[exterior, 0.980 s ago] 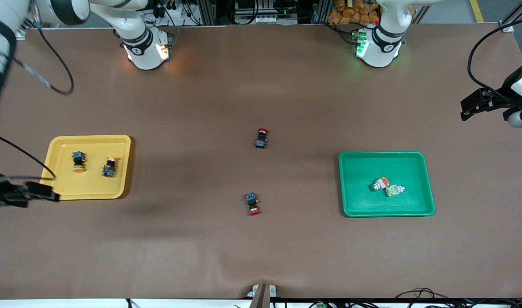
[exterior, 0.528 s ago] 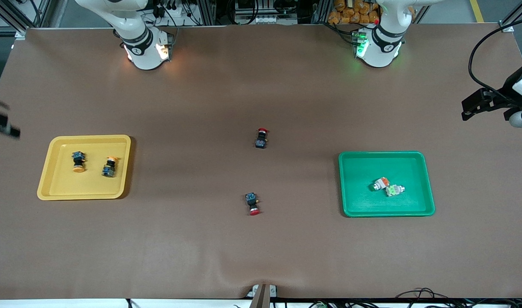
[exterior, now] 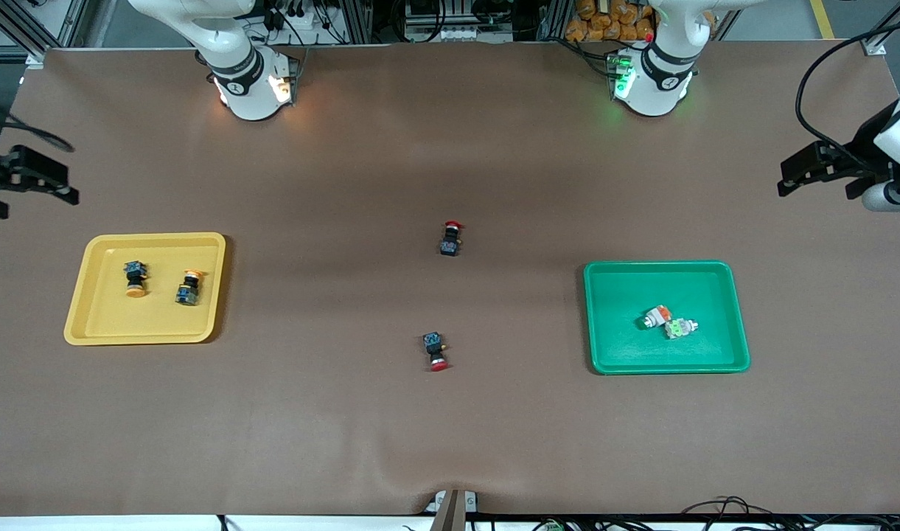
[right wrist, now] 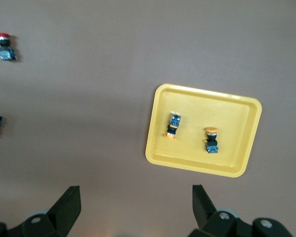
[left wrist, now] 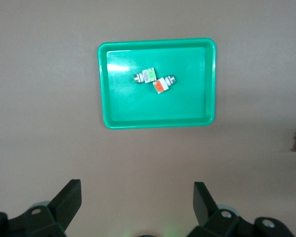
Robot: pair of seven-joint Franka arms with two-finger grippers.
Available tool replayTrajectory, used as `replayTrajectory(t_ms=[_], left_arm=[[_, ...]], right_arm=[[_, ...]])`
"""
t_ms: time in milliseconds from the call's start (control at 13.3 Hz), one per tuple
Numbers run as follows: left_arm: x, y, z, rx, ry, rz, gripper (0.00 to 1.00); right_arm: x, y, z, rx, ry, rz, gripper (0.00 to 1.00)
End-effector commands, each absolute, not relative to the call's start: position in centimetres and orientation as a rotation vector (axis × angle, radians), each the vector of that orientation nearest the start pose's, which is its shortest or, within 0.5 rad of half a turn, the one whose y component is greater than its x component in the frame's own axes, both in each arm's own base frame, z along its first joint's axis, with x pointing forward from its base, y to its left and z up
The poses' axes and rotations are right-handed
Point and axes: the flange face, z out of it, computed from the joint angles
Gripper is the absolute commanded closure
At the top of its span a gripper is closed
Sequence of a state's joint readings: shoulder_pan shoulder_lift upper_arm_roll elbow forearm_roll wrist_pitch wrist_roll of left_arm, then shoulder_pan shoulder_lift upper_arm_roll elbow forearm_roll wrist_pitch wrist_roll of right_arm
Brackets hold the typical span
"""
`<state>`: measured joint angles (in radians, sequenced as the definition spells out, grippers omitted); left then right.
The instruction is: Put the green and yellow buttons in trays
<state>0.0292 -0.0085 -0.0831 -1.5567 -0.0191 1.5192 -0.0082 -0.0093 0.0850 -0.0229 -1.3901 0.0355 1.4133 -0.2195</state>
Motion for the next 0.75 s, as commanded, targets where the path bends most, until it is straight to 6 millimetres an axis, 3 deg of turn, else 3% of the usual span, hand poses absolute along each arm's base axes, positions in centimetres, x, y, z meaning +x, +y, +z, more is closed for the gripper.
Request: replayTrajectory(t_ms=[0,151,302,528,679], left_arm=[[52.4,-3.4,64.4,-3.167,0.090,0.052,0.00],[52.1,-3.5,65.0,-3.166,0.093,0.043,0.00],[52.1,-3.6,65.2,-3.166,0.096,0.036,0.00],[52.2,-3.6,65.2,-3.163,0.117,0.035,0.00],[52.4,-3.4,65.6,-3.164,0.098,0.023,0.00]], right_arm=[[52.5,-1.1,63.0,-3.100,-0.288,0.142,0.00],[52.8,-1.7,63.1,-3.128,-0.285,0.144,0.00],[52.9,0.0,63.7,-3.181,-0.346,0.133,0.00],[53.6,0.5,65.4,-3.174,-0.372,0.068,0.00],[53.8,0.6,65.5,-3.172,-0.384,0.070,0.00]])
